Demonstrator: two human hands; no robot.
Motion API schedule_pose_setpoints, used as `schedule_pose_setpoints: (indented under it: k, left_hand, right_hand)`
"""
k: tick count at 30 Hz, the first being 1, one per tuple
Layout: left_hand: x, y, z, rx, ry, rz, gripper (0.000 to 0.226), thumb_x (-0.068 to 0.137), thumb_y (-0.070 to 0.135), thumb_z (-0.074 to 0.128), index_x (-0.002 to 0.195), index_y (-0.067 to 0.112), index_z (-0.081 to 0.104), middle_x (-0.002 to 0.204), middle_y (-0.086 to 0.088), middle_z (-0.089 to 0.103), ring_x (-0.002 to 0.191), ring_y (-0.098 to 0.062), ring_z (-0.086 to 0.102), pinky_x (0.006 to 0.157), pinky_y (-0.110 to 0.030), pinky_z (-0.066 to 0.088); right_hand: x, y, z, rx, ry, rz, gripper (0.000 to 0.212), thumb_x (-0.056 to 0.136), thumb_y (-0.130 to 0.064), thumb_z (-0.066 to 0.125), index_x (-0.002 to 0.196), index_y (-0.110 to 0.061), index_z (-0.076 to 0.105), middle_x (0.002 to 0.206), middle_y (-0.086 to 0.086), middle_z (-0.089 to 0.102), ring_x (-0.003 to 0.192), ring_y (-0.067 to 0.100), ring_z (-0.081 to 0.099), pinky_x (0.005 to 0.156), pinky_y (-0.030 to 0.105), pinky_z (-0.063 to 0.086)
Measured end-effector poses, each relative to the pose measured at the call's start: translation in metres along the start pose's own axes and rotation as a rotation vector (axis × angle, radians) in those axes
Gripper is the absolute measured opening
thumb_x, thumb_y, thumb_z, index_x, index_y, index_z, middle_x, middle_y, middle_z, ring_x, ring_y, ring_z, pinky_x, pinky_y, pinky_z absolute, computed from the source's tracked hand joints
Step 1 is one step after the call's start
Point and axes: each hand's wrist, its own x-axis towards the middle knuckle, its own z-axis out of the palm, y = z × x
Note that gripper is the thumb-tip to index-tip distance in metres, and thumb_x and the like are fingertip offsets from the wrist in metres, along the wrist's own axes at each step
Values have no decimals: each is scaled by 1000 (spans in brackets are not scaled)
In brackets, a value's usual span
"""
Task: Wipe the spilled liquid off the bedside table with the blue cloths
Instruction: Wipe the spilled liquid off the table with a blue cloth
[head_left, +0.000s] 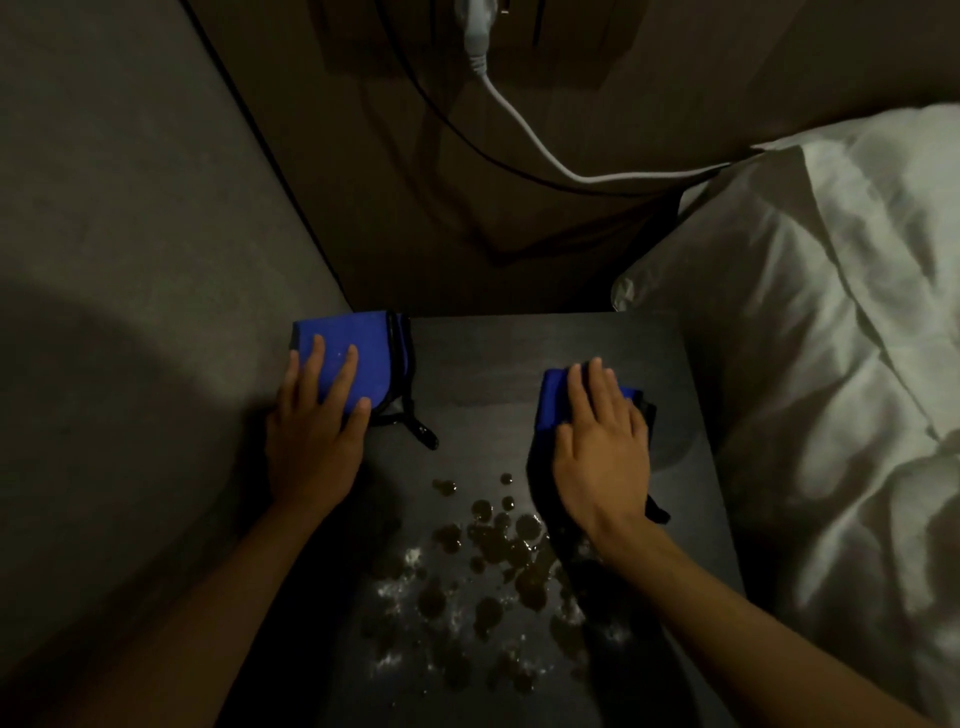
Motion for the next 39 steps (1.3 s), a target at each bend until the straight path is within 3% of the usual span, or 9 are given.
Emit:
schedule_pose_setpoints:
  k: [4,9,21,34,37,39]
  left_hand:
    - [0,-2,-1,-25,-5,17,60,98,42,38,153,38,15,164,5,0,150,-23,-3,115,-57,20]
    - [0,-5,-3,-9,13,52,60,97,45,42,152,38,19,164,3,5,150,-25,3,111,-60,21]
    - [8,-14,-3,-21,31,117,60,93,47,46,150,33,31,160,-8,21,145,-38,18,108,-63,31]
    - [7,-13,-2,-58,37,106,63,93,45,52,150,34,28,162,-5,17,147,-33,15,112,-59,26]
    - [7,-16,0,-88,41,112,64,93,46,50,151,32,27,162,-4,17,148,-32,13,112,-61,26]
    - [7,-17,1,-110,47,119,64,93,47,50,151,31,28,162,-4,18,148,-32,13,112,-61,26]
  right_hand:
    - [4,9,15,-116,17,-9,71,96,-50,-6,159,-17,-6,168,7,-13,153,22,-19,124,44,-11]
    - [2,0,20,-139,22,-10,69,97,-50,-7,157,-16,-12,166,7,-19,153,24,-22,124,44,-12]
    - [-14,-53,45,-162,48,-183,64,105,-44,5,160,-14,-5,168,11,-9,154,26,-15,123,44,-12]
    - [-36,-100,66,-91,99,-294,63,106,-42,15,161,-11,7,169,16,3,156,28,-3,126,47,3]
    - [-45,-99,68,0,131,-220,65,106,-42,33,161,-11,16,168,20,10,156,31,6,126,46,10]
    - [-51,-102,72,-64,160,-169,64,108,-44,24,159,-7,19,167,20,15,155,31,11,125,48,16]
